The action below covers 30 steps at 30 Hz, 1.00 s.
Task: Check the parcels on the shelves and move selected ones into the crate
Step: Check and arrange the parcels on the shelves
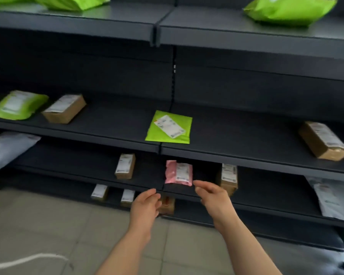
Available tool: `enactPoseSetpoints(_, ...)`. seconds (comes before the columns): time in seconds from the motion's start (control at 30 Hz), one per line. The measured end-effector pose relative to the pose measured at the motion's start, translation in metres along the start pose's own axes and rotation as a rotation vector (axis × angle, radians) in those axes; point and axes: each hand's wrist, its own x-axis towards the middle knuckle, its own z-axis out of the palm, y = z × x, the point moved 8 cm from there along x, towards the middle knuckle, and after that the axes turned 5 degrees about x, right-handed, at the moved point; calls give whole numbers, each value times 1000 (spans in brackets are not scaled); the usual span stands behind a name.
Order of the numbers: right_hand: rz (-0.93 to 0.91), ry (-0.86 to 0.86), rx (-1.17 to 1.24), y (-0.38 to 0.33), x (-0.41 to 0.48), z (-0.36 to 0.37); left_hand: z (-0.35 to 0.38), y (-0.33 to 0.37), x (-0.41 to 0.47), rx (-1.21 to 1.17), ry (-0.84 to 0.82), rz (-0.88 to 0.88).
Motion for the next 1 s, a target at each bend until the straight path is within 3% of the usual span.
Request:
enactPoseSetpoints(0.17,69,-73,-9,11,26,108,-90,4,53,-3,83,-42)
enactPoseSetpoints(0.37,135,-136,-80,46,82,185,-150,-11,128,-33,181,-94)
enactPoseSetpoints(0.73,165,-175,-152,131,212,259,-178,-73,283,15,207,-129)
enactPoseSetpoints(1.0,252,-141,-61,189,286,307,-177,-101,385,144,201,-125)
